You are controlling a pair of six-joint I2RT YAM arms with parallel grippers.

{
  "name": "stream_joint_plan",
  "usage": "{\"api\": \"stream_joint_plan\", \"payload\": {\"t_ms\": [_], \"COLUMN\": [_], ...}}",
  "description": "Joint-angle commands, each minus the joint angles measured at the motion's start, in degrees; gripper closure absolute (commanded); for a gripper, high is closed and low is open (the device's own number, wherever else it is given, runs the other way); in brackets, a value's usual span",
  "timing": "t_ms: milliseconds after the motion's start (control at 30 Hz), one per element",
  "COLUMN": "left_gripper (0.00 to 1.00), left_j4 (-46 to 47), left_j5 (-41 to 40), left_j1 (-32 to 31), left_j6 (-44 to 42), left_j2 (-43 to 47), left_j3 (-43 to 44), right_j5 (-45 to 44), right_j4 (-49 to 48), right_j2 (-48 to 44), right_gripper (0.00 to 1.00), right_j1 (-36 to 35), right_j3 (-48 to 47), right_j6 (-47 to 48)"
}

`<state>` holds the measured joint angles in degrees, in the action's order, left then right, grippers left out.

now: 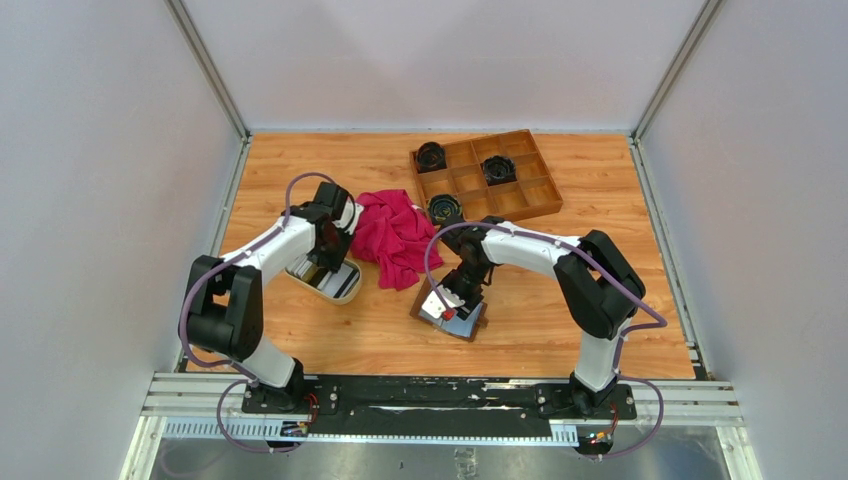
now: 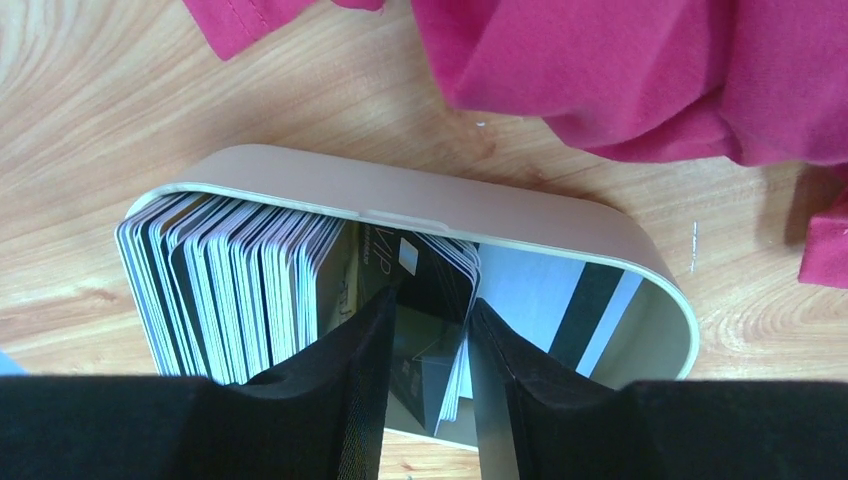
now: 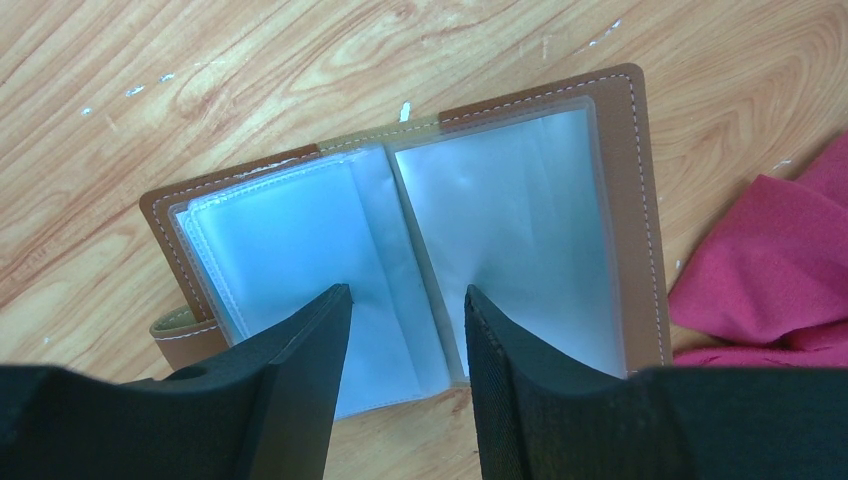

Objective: Put the credit cards into the card holder
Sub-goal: Pick up the credit card from the storage box.

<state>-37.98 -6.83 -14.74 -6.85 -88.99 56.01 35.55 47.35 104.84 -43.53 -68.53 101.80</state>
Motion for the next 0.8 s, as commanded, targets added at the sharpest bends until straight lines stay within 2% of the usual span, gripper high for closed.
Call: {"api": "stream_joint_plan", "payload": {"t_ms": [0, 67, 200, 267, 433, 767], "left_gripper": [0.61, 0.65, 0.92, 1.00, 1.00, 1.00], "left_j4": [-1.0, -1.0, -1.3, -1.4, -1.2, -1.9], "left_j5": [1.1, 1.6, 1.6, 1.5, 2.4, 7.9], "left_j1": [3.2, 3.8, 4.1, 4.1, 4.2, 5.5], "left_j6": [0.1, 0.2, 0.6, 0.8, 1.3, 2.2], "left_j2": [-1.6, -1.7, -1.6, -0.7, 2.0, 0.2], "left_j3": [1.9, 2.1, 2.6, 2.5, 1.8, 1.7], "right_j5": [-2.2, -2.1, -2.1, -2.2, -2.2, -2.2], "right_j4": [1.1, 1.2, 1.2, 1.3, 1.3, 1.5], "right_j2": [2.5, 2.5, 2.5, 2.4, 2.6, 2.9], "right_gripper": [0.50, 0.50, 0.50, 0.50, 0.51, 0.51], "right_j1": [-1.4, -1.3, -1.5, -1.5, -1.5, -1.5], "right_j3": [0.6, 0.5, 0.6, 0.6, 0.5, 0.5], "right_j6": [0.9, 1.0, 1.0, 1.1, 1.1, 1.2]}}
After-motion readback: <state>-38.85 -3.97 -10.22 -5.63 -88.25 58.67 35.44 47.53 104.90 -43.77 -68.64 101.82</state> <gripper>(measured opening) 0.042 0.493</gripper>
